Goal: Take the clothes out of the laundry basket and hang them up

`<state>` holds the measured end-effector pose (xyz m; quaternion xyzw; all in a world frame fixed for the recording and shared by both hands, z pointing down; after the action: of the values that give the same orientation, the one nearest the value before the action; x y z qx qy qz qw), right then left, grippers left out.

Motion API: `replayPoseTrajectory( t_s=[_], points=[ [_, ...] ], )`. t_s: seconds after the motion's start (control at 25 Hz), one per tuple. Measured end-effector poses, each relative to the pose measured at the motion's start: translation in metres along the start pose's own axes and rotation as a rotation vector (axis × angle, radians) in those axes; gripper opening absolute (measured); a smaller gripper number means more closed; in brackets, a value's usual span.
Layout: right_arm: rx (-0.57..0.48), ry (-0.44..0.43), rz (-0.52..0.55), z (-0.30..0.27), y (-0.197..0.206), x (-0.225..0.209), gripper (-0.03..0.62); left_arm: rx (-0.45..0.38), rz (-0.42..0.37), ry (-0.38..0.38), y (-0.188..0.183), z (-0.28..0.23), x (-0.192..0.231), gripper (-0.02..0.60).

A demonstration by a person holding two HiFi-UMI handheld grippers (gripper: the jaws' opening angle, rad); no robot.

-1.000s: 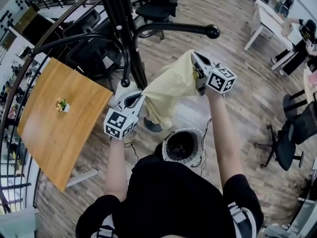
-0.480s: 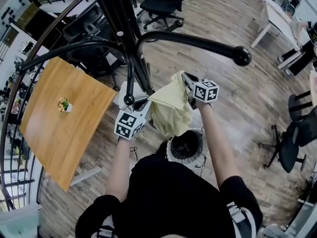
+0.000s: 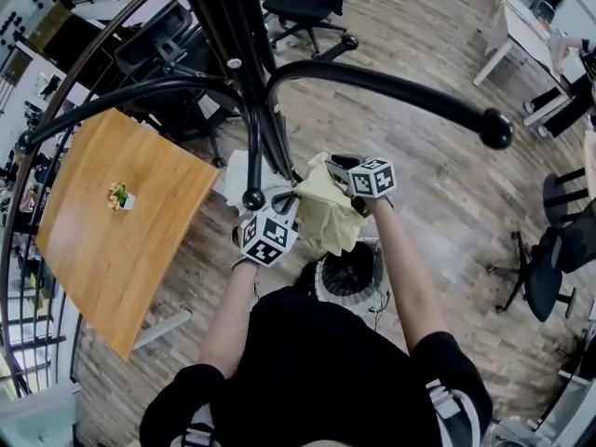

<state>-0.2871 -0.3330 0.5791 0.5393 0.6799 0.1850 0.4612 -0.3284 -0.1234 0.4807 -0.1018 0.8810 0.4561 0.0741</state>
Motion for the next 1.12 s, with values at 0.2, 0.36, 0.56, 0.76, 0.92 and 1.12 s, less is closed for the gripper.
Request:
replayPoseTrajectory(
  t_s=[0.2,0.36,0.56,0.76,0.92,1.12],
  points=[
    [0.008,0.057,-0.07,0.013,0.022,-0.013,0.172,0.018,0.018,0.039,0.008,-0.009,-0.011,0.025],
    [-0.041,0.091,-0.118,0.037,0.032,-0.022,0.172,-0.012,0.09,0.067,0.013,-0.018,-0.016,0.025],
    [-0.138,0.062,-0.065,0.073,0.038,-0.003,0.172,-0.071,0.215,0.099,0.023,-0.019,-0.021,0.025],
    [-0.23,0.07,-0.031,0.106,0.045,0.017,0.173,-0.094,0.317,0.132,0.03,-0.031,-0.029,0.025],
    [-0.302,0.06,-0.015,0.126,0.042,0.038,0.172,-0.118,0.362,0.145,0.031,-0.037,-0.03,0.025],
    [-0.311,0.006,0.023,0.13,0.045,0.059,0.173,-0.144,0.372,0.125,0.032,-0.031,-0.029,0.026]
  ],
)
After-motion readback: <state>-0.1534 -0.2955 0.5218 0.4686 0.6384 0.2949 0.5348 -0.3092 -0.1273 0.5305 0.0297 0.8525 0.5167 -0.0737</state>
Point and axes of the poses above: the fingertips, and each gripper's own axes: z backward along the fingers, x to its left, y out of its underside, the point moved 8 cm from there along z, backward along the fingers, and after that the axes turned 2 degrees about x, right-handed, at the moved point
